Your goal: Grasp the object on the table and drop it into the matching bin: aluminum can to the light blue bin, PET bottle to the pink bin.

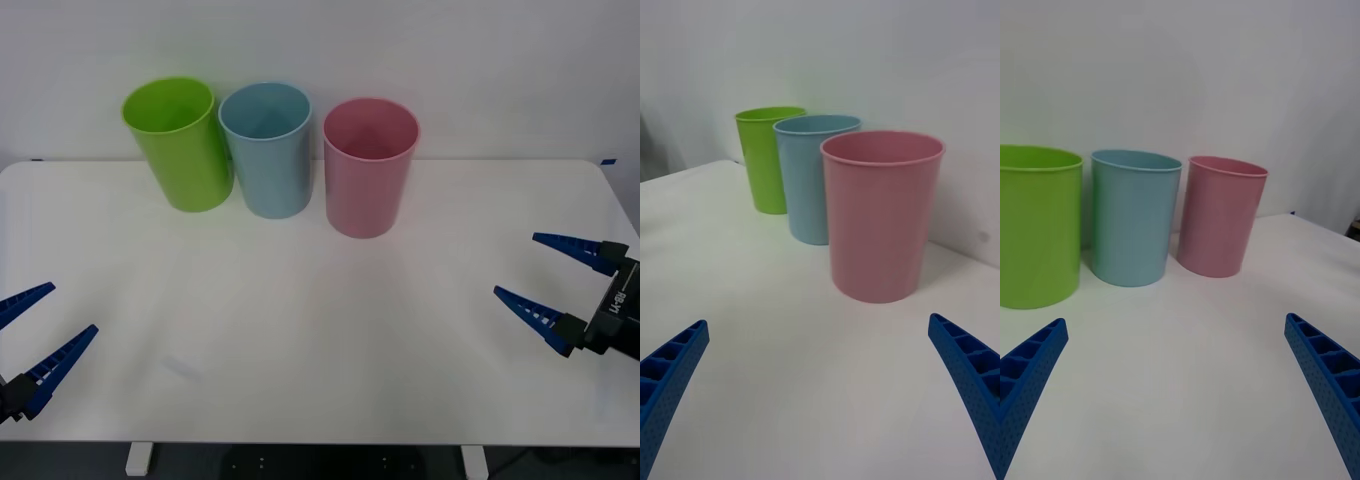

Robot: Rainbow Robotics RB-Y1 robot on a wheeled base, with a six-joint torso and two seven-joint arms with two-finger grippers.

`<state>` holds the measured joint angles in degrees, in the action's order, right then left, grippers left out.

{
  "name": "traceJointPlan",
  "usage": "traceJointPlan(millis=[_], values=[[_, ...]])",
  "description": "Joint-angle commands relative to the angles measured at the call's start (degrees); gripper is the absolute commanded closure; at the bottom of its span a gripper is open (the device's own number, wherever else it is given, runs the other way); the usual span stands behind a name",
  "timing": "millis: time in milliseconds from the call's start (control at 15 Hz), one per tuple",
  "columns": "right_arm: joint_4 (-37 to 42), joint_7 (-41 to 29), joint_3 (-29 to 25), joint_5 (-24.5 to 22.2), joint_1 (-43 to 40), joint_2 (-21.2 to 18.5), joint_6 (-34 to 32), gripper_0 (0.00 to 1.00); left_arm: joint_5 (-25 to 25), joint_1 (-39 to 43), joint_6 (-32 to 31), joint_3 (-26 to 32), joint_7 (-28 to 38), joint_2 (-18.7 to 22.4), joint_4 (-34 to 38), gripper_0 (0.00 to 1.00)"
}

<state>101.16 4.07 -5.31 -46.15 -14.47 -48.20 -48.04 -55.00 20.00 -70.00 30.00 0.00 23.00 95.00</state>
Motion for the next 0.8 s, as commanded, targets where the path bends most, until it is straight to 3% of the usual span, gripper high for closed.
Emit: traceJointPlan(millis=[67, 800], values=[[0.01, 0.41, -1.98, 0.01, -3.46, 0.56, -3.29, 0.00, 0.00, 0.00, 0.00, 0.00, 0.00, 0.00, 0.00, 0.00], [0.01, 0.85, -3.30, -0.08, -8.03, 3.02, -5.48, 0.00, 0.00, 0.00, 0.00, 0.00, 0.00, 0.00, 0.00, 0.00]])
